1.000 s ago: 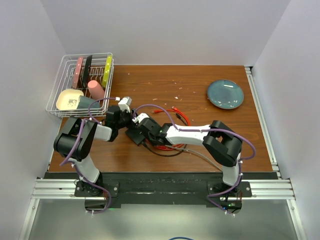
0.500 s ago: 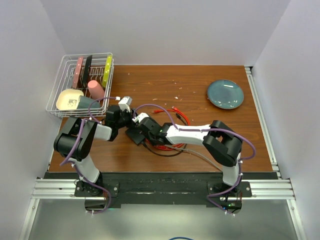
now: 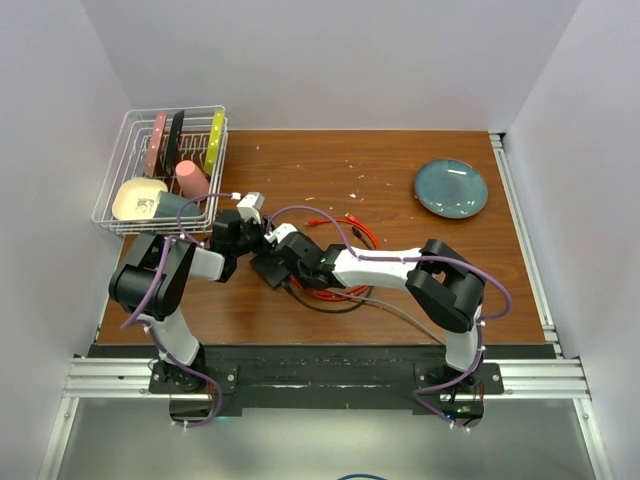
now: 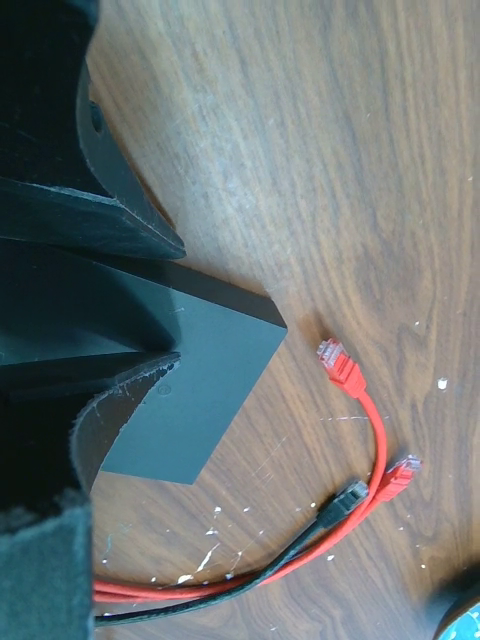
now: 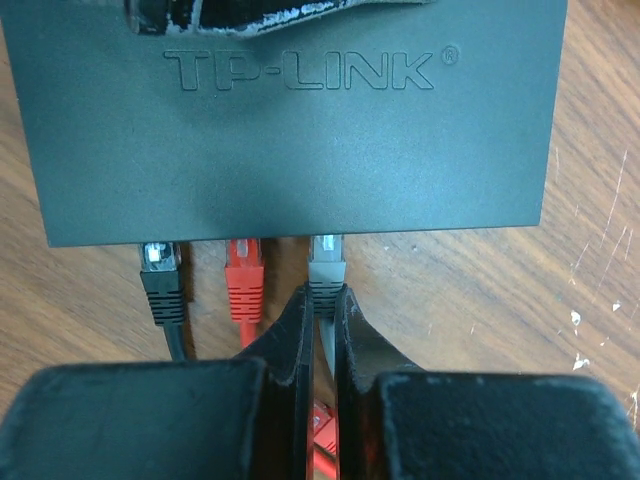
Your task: Insert the plug into the switch port
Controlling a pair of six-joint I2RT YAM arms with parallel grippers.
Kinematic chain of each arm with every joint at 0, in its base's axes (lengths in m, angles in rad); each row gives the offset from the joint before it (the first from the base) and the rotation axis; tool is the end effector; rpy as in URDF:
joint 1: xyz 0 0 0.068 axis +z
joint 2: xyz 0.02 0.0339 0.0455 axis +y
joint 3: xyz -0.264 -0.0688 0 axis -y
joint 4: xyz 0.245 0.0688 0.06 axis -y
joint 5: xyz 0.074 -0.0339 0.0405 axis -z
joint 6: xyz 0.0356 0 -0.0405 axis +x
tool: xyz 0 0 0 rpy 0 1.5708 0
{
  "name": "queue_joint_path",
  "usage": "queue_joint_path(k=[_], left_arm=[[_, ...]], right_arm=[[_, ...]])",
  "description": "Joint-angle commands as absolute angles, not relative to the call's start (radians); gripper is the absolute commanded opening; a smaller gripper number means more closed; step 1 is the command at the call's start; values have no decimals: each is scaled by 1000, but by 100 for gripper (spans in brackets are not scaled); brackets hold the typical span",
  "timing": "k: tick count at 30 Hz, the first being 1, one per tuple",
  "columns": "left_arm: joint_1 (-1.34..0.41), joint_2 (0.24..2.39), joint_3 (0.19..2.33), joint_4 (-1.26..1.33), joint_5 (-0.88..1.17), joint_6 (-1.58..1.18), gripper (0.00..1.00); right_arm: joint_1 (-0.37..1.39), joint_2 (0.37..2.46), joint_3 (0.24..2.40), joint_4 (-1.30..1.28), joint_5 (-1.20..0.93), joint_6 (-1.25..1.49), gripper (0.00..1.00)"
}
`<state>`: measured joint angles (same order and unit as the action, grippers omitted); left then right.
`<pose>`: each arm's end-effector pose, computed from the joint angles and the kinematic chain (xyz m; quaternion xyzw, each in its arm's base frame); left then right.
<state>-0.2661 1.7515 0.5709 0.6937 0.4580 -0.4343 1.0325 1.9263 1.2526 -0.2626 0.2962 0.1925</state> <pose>0.2947 -0.0966 0.1199 0.0466 0.8412 -0.3550 0.4051 0.2165 0.3423 0.1680 -0.3411 0.8768 0.0627 0.3330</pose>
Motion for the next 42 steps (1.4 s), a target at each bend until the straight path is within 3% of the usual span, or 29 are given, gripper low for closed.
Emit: queue_joint_path(k=[1,26,39,41,42], left_arm=[[-341,1789,545,643,633,-503,0],[-347,1848,485,724,756,-525,0],[-347,1790,499,638,666,-499,0],[-333,1746,492,620,632,-499,7],[-325,1730,485,608,588,-505,19]], right_arm=[[1026,1845,1339,274,278,190,0],[1025,1921,1293,514,364,216,0],[1026,1875,1305,417,336,248,0],[1025,1850,1280,379,319,259,8],[1029,1839,1264,373,307,267,12]])
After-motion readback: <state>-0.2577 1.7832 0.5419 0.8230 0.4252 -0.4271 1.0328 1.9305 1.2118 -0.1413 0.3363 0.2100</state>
